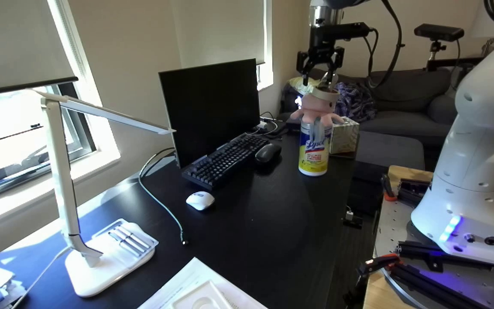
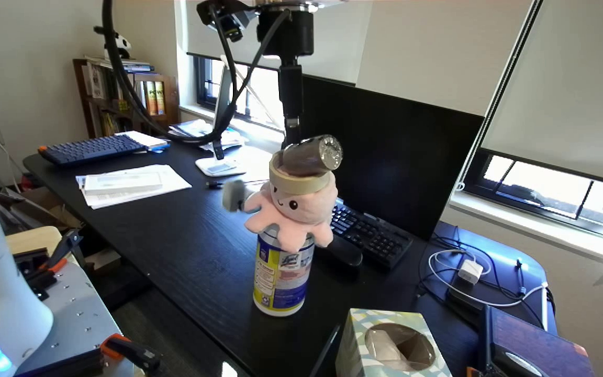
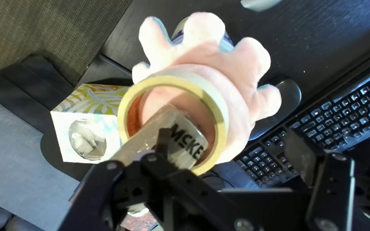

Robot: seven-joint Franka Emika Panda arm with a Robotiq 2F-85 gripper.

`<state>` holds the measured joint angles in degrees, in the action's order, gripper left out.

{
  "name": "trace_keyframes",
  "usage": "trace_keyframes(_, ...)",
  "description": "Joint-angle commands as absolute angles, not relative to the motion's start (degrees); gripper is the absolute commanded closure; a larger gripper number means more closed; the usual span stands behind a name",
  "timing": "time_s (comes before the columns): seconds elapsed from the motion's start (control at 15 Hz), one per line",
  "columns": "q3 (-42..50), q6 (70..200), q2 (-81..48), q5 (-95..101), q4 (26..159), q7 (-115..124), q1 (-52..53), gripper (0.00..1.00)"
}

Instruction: Place the grey object at the top of the stack

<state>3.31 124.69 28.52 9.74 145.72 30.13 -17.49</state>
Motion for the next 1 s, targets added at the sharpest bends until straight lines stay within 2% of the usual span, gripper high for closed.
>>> trace_keyframes(0.0,3.2,125.2,27.5,9.1,144.7,28.6,-16.9,0.0)
trace_keyframes(0.53,-0.2,126.6,32.0,10.9,145.7,29.1,-15.1,0.0)
trace_keyframes(0.93,-4.7,121.9,39.2,9.0,146.7,24.1,-8.3,0.0)
